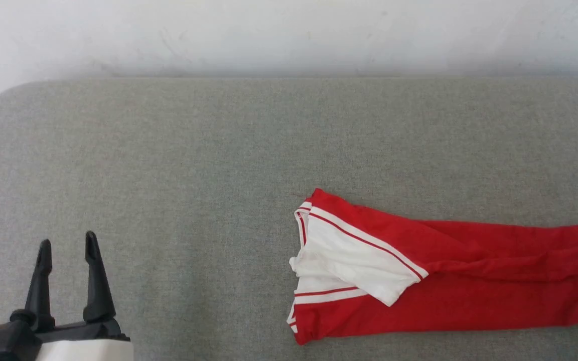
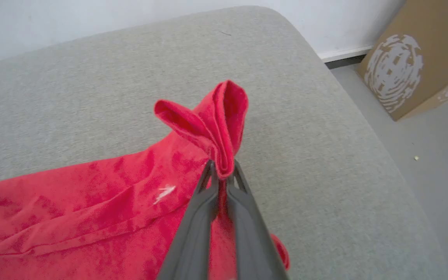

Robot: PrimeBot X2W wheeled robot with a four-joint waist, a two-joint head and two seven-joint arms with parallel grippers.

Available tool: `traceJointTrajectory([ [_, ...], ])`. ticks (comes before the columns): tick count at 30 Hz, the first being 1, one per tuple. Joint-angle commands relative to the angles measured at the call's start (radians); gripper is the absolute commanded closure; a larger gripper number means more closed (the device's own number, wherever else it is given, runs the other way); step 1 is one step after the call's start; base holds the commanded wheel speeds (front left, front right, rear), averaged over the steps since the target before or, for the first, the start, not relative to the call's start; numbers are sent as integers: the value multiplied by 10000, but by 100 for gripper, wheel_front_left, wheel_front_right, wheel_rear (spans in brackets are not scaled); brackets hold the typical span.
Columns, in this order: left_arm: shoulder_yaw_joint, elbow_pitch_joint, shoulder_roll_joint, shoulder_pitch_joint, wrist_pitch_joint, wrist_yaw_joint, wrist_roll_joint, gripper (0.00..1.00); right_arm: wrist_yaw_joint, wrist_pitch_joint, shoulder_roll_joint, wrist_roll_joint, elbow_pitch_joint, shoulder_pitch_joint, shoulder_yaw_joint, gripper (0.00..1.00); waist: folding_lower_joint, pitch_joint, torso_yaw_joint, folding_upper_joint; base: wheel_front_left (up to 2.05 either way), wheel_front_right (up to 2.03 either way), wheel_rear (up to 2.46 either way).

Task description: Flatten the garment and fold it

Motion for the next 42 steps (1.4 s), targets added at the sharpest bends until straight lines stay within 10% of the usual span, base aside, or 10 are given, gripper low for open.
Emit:
traceJointTrajectory([
  [1, -26, 87, -59, 151, -47, -72, 175, 0, -9, 107, 189, 124, -234, 172, 564, 100, 1, -243, -24, 0, 0, 0, 0],
  [18, -814, 549, -92, -68, -47, -203, 523, 0, -9, 1441, 887, 1531, -2063, -565, 6750, 100, 1, -144, 491, 0, 0, 0, 0],
  [34, -1639, 1186, -126, -1264, -47, -310, 364, 0, -9, 1152, 1420, 653, 998, -2337, 8112, 100, 1, 544, 1391, 0, 0, 0, 0],
  [35, -1666, 1231, -127, -1310, -47, -313, 344, 0, -9, 1084, 1449, 614, 1198, -2370, 8113, 89, 1, 537, 1401, 0, 0, 0, 0],
  [36, -1691, 1274, -128, -1346, -47, -317, 325, 0, -9, 1011, 1478, 576, 1376, -2407, 8091, 57, 1, 523, 1400, 0, 0, 0, 0],
  [37, -1709, 1314, -129, -1370, -47, -319, 313, 0, -9, 957, 1503, 554, 1531, -2444, 8099, 0, 1, 488, 1388, 0, 0, 0, 0],
  [42, -1666, 1435, -130, -1293, -47, -311, 343, 0, -9, 767, 1573, 1047, 1436, -2578, 8088, 0, 1, 236, 1162, 0, 0, 0, 0],
])
